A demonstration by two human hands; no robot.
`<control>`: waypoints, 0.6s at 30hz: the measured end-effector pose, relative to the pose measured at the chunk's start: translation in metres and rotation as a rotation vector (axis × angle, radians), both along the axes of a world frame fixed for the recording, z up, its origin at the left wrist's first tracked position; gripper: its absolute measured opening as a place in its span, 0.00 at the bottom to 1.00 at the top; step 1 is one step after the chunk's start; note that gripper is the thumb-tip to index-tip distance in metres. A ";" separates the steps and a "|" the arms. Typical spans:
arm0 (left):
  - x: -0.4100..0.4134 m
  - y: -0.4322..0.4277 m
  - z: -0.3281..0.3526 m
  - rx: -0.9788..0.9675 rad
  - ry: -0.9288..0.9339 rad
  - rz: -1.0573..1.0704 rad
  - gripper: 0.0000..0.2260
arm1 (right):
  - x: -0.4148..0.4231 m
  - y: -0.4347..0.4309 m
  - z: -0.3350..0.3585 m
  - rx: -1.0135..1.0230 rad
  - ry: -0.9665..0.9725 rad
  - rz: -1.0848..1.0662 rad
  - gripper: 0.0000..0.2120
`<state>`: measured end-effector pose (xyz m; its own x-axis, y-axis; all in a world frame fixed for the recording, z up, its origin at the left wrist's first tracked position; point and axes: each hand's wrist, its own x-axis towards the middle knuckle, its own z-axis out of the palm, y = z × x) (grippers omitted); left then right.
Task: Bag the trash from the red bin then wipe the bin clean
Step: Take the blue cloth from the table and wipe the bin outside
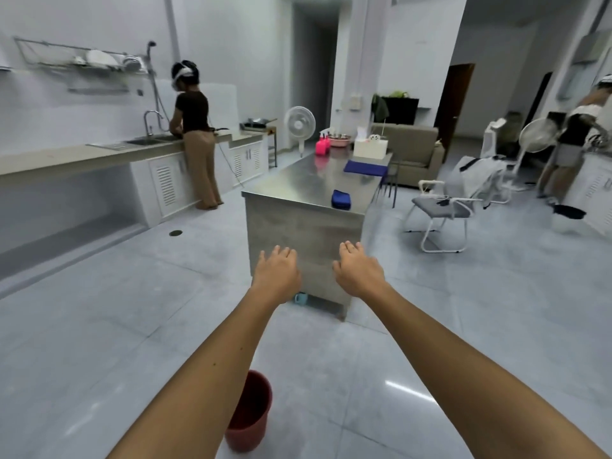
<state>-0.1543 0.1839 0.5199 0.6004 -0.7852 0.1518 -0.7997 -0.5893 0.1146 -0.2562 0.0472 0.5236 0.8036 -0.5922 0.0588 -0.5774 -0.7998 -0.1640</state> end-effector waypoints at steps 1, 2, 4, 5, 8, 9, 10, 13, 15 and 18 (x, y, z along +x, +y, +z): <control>0.008 -0.023 -0.001 0.010 0.017 -0.002 0.20 | 0.005 -0.024 -0.001 -0.006 0.005 -0.017 0.28; 0.016 -0.040 -0.002 0.024 0.025 -0.010 0.20 | 0.010 -0.043 -0.001 -0.004 0.010 -0.029 0.28; 0.038 -0.080 -0.006 0.033 0.033 -0.026 0.20 | 0.026 -0.085 -0.004 -0.021 0.024 -0.037 0.28; 0.053 -0.100 -0.009 0.027 0.038 -0.027 0.21 | 0.037 -0.106 -0.005 -0.034 0.030 -0.038 0.28; 0.096 -0.158 -0.010 0.015 0.049 -0.031 0.22 | 0.073 -0.163 -0.007 -0.044 0.028 -0.051 0.28; 0.111 -0.178 -0.010 0.013 0.056 -0.034 0.22 | 0.087 -0.182 -0.009 -0.049 0.027 -0.057 0.28; 0.126 -0.199 -0.008 0.019 0.061 -0.042 0.23 | 0.101 -0.201 -0.009 -0.044 0.029 -0.063 0.28; 0.165 -0.258 -0.005 0.063 0.060 -0.060 0.23 | 0.134 -0.251 -0.013 -0.025 0.050 -0.079 0.29; 0.188 -0.300 -0.003 0.076 0.060 -0.069 0.23 | 0.155 -0.287 -0.015 -0.018 0.051 -0.090 0.29; 0.210 -0.355 -0.007 0.102 0.063 -0.104 0.23 | 0.179 -0.340 -0.018 -0.003 0.067 -0.102 0.29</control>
